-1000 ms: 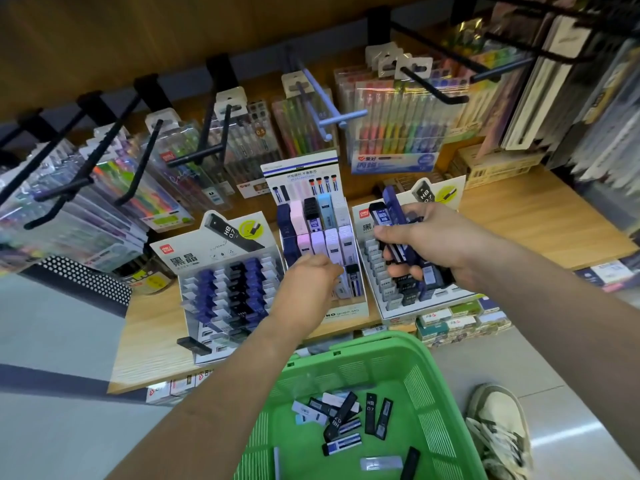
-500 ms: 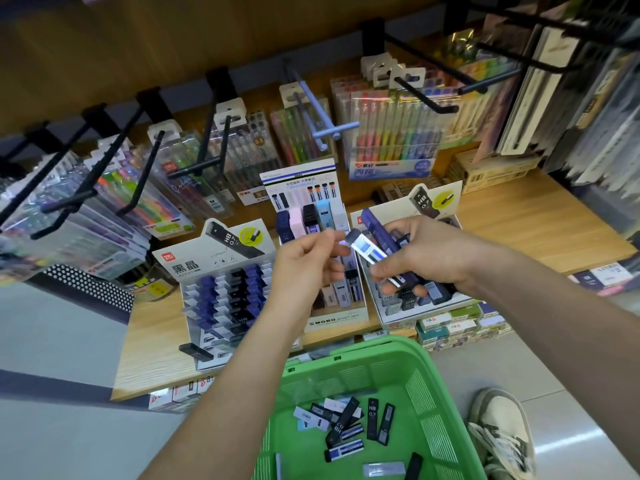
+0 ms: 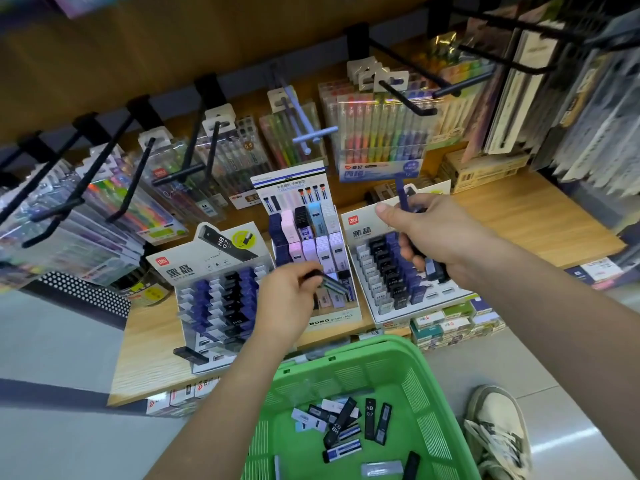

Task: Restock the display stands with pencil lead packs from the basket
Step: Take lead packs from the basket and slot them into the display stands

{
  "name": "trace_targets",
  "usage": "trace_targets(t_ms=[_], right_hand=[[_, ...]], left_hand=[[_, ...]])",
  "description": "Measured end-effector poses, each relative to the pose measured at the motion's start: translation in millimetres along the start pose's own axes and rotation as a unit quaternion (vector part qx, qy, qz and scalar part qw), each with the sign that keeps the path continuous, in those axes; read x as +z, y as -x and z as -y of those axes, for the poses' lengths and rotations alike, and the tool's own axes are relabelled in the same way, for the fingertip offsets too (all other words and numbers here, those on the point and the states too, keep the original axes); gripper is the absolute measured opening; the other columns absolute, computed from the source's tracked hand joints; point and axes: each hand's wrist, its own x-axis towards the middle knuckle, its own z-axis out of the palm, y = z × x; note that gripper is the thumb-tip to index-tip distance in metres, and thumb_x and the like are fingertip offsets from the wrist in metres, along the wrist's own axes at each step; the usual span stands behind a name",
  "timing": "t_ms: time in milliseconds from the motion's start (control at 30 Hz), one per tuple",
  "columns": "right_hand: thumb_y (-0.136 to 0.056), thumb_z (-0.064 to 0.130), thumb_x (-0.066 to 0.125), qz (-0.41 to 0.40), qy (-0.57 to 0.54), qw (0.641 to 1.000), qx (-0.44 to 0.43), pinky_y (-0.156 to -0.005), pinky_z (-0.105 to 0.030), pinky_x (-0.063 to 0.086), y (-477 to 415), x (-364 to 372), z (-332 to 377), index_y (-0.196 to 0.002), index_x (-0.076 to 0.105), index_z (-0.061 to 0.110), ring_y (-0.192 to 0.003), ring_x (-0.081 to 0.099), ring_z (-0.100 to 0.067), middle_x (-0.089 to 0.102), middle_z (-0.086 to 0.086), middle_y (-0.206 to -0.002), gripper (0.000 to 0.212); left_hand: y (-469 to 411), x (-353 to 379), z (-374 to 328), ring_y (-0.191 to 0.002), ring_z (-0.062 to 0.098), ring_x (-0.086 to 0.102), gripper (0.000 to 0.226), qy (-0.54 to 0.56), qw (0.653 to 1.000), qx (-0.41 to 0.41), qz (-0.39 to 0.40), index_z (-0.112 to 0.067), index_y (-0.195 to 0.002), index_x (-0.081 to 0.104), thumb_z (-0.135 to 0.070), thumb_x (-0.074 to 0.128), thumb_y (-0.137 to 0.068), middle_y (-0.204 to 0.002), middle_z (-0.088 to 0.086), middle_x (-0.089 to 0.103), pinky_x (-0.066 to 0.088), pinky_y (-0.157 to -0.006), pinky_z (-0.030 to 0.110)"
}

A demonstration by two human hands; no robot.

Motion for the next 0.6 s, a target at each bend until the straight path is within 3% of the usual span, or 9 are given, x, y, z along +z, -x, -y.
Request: trace_targets(t_ms=[133,267,367,433,500,600], right_hand=[[-0.097,0.036,0.060,-0.004,-0.011,1.000,0.010,-0.032,-0.017,0.033,0.4,1.1,0.2,-0.122,0.056,0.007,-0.031,0.044,-0.006,0.050,-0.002,-0.051,0.039],[-0.099,0.027,0.054,-0.007,-0.010,0.999,0.030,-0.033,-0.016,0.034,3.2,-2.5,3.2,-0.104,0.059,0.011,-0.035,0.050,-0.009,0.052,-0.006,-0.062,0.017],[-0.099,0.024,0.051,0.005,-0.012,0.999,0.040,-0.032,-0.016,0.033,5.2,-2.2,3.7,-0.092,0.058,0.014,-0.043,0.058,-0.015,0.055,-0.008,-0.064,0.014],[-0.101,0.026,0.050,0.014,-0.001,0.999,0.042,-0.031,-0.016,0.031,5.1,-1.5,2.8,-0.093,0.059,0.012,-0.043,0.058,-0.016,0.059,-0.010,-0.069,0.018],[-0.102,0.030,0.051,0.026,0.026,0.999,0.033,-0.031,-0.016,0.031,3.9,-1.0,0.7,-0.097,0.062,0.010,-0.035,0.050,-0.012,0.061,-0.012,-0.073,0.023],[-0.100,0.030,0.055,0.047,0.047,0.998,0.013,-0.033,-0.018,0.034,1.0,-1.0,-3.2,-0.098,0.065,0.009,-0.033,0.041,-0.009,0.058,-0.009,-0.068,0.023]], left_hand=[[1.7,20.3,7.1,-0.094,0.019,0.061,0.022,-0.087,0.994,0.062,0.017,-0.012,-0.111,0.071,-0.010,0.062,-0.091,-0.104,0.003,0.067,0.034,-0.082,0.010],[-1.0,37.2,7.5,-0.087,0.014,0.060,0.024,-0.095,0.993,0.073,-0.007,-0.014,-0.114,0.070,-0.014,0.065,-0.090,-0.103,0.003,0.069,0.037,-0.079,0.011],[-2.4,44.1,8.8,-0.087,0.017,0.062,0.023,-0.108,0.991,0.085,0.003,-0.014,-0.112,0.069,-0.016,0.065,-0.090,-0.100,0.005,0.070,0.048,-0.080,0.024],[-2.1,47.9,8.8,-0.090,0.023,0.059,0.020,-0.155,0.978,0.136,0.008,-0.012,-0.107,0.070,-0.015,0.068,-0.088,-0.095,0.006,0.069,0.049,-0.077,0.031],[-2.6,51.5,10.7,-0.090,0.027,0.056,0.017,-0.201,0.961,0.190,0.002,-0.007,-0.100,0.071,-0.012,0.072,-0.083,-0.092,0.007,0.065,0.050,-0.076,0.037],[-5.2,54.2,10.3,-0.085,0.029,0.057,0.019,-0.233,0.951,0.204,-0.014,-0.006,-0.096,0.070,-0.011,0.075,-0.079,-0.088,0.007,0.063,0.049,-0.071,0.040]])
